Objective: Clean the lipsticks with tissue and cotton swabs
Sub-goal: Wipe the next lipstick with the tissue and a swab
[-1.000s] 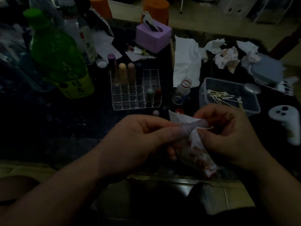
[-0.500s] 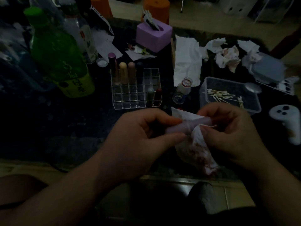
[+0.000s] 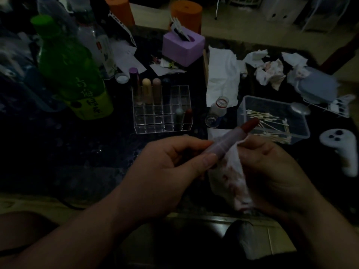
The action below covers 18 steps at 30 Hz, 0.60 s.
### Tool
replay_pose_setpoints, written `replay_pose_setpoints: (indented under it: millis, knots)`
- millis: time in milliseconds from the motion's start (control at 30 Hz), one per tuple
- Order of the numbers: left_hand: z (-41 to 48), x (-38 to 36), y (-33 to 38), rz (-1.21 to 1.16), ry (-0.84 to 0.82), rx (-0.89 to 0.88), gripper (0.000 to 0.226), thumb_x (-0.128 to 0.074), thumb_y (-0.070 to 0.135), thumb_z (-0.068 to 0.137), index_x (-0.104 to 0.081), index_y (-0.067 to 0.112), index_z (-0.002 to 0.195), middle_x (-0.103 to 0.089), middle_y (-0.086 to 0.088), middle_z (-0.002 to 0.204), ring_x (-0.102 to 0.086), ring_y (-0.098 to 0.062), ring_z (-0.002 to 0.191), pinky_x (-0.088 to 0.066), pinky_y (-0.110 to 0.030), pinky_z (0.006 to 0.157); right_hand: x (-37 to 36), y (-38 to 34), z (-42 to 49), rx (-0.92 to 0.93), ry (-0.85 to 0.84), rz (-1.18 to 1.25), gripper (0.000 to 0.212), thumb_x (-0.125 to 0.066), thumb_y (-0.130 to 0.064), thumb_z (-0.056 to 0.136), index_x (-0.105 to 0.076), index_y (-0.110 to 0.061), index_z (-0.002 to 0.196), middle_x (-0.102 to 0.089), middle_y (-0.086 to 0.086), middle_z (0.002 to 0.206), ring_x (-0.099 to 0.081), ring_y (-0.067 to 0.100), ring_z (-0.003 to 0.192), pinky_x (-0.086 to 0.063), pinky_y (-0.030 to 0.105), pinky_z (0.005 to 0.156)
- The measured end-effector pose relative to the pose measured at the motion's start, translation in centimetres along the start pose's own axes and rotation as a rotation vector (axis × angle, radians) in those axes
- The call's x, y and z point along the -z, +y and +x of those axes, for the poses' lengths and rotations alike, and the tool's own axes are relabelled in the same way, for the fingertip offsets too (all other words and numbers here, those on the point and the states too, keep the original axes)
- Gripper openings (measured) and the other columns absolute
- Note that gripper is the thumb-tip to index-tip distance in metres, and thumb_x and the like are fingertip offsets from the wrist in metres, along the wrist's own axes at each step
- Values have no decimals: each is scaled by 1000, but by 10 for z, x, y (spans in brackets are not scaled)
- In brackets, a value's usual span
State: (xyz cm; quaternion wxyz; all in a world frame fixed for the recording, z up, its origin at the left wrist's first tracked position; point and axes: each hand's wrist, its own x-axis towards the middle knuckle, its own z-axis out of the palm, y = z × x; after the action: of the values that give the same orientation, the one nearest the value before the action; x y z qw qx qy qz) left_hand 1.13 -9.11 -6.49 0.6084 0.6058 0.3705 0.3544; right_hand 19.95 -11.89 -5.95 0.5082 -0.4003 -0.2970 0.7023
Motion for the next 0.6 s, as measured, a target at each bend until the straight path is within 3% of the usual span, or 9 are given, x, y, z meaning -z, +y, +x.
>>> replay_pose_setpoints:
  millis: [133, 267, 367, 467, 533, 600]
  knots:
    - [1, -4, -1, -70, 2, -3, 21, -72, 26, 79, -78, 26, 99, -78, 6, 93, -73, -8, 86, -55, -20, 75, -7, 6, -4, 51, 132, -45, 21, -74, -24, 61, -78, -11, 78, -74, 15, 78, -72, 21, 65, -56, 27, 56]
    - [0, -4, 3, -96, 4, 30, 23, -75, 18, 68, -72, 24, 90, -78, 6, 91, -74, -8, 87, -55, -16, 75, -7, 11, -5, 165, 184, -232, 42, -88, -53, 49, -78, -21, 75, -75, 7, 76, -72, 17, 68, -57, 29, 61]
    - [0, -3, 6, -118, -57, 100, 17, -76, 18, 68, -72, 21, 85, -77, 3, 90, -74, -10, 86, -56, -17, 74, -4, 8, -7, 194, 167, -299, 44, -91, -50, 46, -77, -17, 71, -72, 10, 71, -67, 19, 62, -54, 26, 57]
    - [1, -3, 8, -287, -260, 222, 5, -74, 23, 85, -77, 27, 84, -76, 0, 86, -71, -13, 81, -55, -21, 73, 0, 5, -8, 179, 160, -307, 37, -89, -36, 43, -70, -11, 63, -68, 14, 63, -61, 24, 54, -51, 26, 51]
    - [2, -2, 9, -394, -334, 283, 13, -68, 23, 91, -78, 22, 83, -73, -4, 84, -69, -17, 79, -55, -27, 73, 0, 4, -7, 180, 151, -337, 61, -92, -50, 41, -63, -2, 65, -66, 16, 64, -60, 27, 55, -52, 29, 52]
    - [3, -1, 9, -307, -309, 273, 12, -69, 23, 89, -80, 21, 84, -75, -6, 83, -70, -18, 77, -56, -26, 72, 1, 4, -7, 189, 169, -343, 72, -91, -56, 42, -57, 3, 67, -63, 17, 63, -59, 26, 54, -51, 29, 51]
